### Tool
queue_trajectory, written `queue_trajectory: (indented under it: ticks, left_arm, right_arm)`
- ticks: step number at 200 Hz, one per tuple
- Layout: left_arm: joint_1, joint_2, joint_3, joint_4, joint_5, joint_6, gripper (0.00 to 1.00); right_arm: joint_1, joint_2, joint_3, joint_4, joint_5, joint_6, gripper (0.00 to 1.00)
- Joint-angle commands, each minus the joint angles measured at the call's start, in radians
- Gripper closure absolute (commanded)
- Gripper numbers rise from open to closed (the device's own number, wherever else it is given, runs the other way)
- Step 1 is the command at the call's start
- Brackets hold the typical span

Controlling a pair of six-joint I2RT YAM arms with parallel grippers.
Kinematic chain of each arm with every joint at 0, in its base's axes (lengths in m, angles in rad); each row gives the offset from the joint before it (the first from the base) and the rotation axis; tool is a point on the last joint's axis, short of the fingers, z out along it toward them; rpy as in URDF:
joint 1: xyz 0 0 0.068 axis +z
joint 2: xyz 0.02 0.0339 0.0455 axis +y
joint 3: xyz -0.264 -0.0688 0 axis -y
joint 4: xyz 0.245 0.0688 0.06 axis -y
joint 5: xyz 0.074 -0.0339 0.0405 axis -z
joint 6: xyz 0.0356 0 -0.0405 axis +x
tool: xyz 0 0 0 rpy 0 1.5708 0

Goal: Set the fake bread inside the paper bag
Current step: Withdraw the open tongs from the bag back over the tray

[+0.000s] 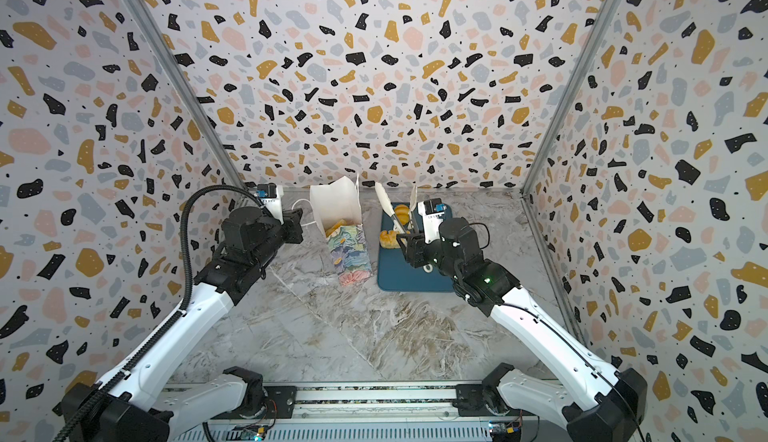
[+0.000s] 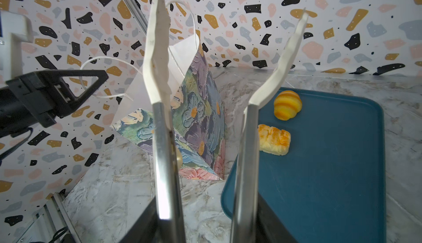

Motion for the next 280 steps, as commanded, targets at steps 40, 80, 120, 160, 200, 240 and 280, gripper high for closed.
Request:
queue_trajectory:
  ticks: [40, 80, 120, 160, 200, 240, 280]
  left_arm:
    - [-0.003, -0.013, -0.009, 0.009, -0.007, 0.012, 1.0]
    - [-0.004, -0.011, -0.009, 0.01, -0.007, 0.012, 1.0]
    - [-0.003, -0.013, -0.009, 0.011, -0.009, 0.011, 1.0]
    - [-0.004, -0.011, -0.009, 0.01, -0.01, 0.012, 1.0]
    - [-0.003, -0.007, -0.007, 0.008, -0.011, 0.013, 1.0]
    - [-0.006, -0.007, -0.009, 0.008, -0.018, 0.014, 1.0]
    - [-0.006, -0.007, -0.007, 0.007, -0.018, 0.016, 1.0]
  right_arm:
    - [-0.016, -0.03, -0.056, -0.018, 0.072, -0.026, 0.45]
    - [-0.016, 0.0, -0.103, -0.027, 0.106, -0.044, 0.45]
    - [-0.018, 0.043, -0.116, -0.032, 0.105, -0.132, 0.45]
    - [-0.018, 0.073, -0.109, -0.041, 0.055, -0.317, 0.45]
    - [-0.018, 0.1, -0.098, -0.068, 0.043, -0.487, 0.45]
    - [-0.024, 0.146, -0.103, -0.089, 0.071, -0.619, 0.43]
    - [-0.067, 0.244, -0.1, -0.105, 0.104, -0.652, 0.42]
